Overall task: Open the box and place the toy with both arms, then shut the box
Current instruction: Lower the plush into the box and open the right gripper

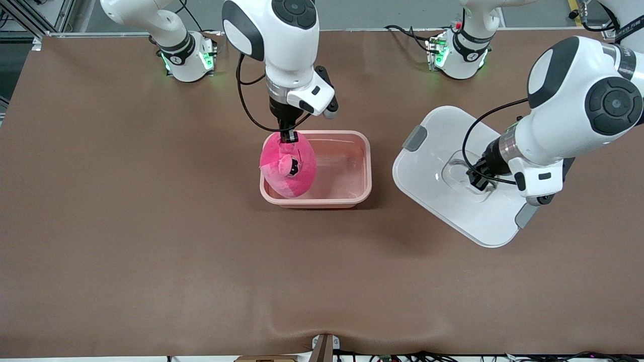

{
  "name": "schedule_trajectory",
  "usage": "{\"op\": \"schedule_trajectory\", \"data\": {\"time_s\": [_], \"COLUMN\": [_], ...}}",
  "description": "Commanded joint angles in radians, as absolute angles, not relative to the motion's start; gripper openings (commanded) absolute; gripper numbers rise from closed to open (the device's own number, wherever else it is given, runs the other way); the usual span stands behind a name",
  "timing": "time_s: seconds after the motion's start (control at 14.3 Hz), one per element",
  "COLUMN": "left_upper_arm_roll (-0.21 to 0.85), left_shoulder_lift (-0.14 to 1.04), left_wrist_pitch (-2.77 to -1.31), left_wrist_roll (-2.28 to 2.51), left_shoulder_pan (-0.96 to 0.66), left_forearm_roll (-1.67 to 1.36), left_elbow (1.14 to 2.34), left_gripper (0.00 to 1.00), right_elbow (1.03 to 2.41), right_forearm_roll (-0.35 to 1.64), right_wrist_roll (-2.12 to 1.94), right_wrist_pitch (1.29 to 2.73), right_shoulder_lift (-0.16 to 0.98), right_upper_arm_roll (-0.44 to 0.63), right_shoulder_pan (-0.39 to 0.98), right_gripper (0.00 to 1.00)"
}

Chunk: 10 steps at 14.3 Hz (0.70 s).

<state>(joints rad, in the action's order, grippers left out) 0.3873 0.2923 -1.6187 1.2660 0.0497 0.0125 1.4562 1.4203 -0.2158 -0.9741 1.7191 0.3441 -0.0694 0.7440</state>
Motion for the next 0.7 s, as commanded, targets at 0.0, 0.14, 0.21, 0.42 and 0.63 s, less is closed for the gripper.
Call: {"op": "schedule_trajectory", "data": {"time_s": [0.0, 0.14, 0.21, 0.42, 0.63], "left_upper_arm_roll": [0.396, 0.396, 0.396, 0.394, 0.394], "left_shoulder_lift": [0.264, 0.264, 0.264, 0.264, 0.264], "left_wrist_pitch": [-1.601, -1.603, -1.603, -1.603, -1.603], "left_wrist_roll": [1.242, 1.253, 1.253, 1.244, 1.243], "left_shoulder_pan": [0.063, 0.058, 0.060, 0.061, 0.061], "left_forearm_roll": [-0.021, -0.040, -0.041, -0.041, -0.041], "left_elbow": [1.468, 1.468, 1.468, 1.468, 1.468], "left_gripper": [0.00, 0.00, 0.00, 0.00, 0.00], "right_elbow": [1.442, 1.440, 1.440, 1.434, 1.433], "right_forearm_roll": [-0.238, -0.238, -0.238, -0.238, -0.236], "right_wrist_roll": [-0.974, -0.980, -0.980, -0.979, -0.969], "right_wrist_pitch": [1.724, 1.726, 1.724, 1.723, 1.727], "right_shoulder_lift": [0.321, 0.321, 0.321, 0.321, 0.321], "right_upper_arm_roll": [-0.069, -0.071, -0.071, -0.071, -0.069], "right_shoulder_pan": [0.749, 0.749, 0.749, 0.747, 0.747], "right_gripper": [1.00, 1.00, 1.00, 1.00, 1.00]}}
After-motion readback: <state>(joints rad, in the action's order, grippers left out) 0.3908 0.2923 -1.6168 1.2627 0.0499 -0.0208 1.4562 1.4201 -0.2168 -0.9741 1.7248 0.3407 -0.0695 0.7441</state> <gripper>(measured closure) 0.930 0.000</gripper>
